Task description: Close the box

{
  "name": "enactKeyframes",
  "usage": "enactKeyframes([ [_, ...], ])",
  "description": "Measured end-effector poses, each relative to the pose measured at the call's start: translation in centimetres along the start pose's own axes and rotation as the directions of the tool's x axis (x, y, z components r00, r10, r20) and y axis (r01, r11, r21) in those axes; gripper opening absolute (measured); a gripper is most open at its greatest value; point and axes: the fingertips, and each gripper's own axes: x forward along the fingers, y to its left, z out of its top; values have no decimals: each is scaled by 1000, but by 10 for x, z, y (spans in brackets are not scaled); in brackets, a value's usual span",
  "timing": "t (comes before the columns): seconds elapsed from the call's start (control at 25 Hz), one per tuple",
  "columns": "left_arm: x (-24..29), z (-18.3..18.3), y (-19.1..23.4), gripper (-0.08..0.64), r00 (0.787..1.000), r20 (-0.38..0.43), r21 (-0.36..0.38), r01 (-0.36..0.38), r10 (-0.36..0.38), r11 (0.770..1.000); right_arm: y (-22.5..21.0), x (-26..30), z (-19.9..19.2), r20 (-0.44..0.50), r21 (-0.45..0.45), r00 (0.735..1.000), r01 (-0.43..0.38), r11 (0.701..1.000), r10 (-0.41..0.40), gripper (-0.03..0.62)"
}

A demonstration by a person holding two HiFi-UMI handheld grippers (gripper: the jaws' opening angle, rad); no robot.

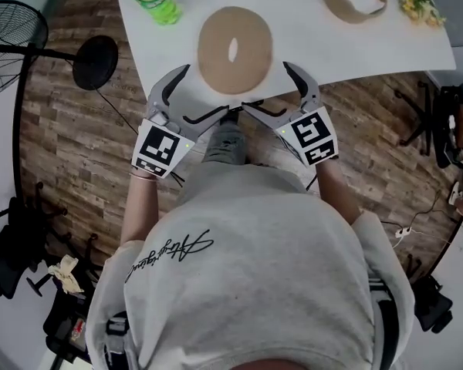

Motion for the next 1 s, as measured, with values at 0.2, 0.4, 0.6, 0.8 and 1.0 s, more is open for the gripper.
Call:
enactKeyframes([
  [0.2, 15, -19, 7, 456, 995, -85, 35, 50, -47, 998, -2, 19, -14, -85, -47, 996, -29, 998, 25, 528],
  [0.4, 26, -33, 13, 480, 986, -145, 39, 88, -82, 995, -8, 29, -21, -138, -44, 990, -21, 999, 15, 534],
  [0.6, 34, -48, 13, 483, 968, -219, 62, 140, -124, 988, -13, 37, -23, -170, -35, 985, -28, 999, 21, 537],
  [0.8, 43, -53, 20, 483, 956, -252, 59, 168, -149, 984, -12, 46, -25, -203, -33, 978, -62, 998, 54, 557],
  [1.0, 49, -54, 24, 491, 942, -275, 20, 207, -194, 978, -13, 51, -26, -242, 0, 968, -66, 998, 64, 568],
])
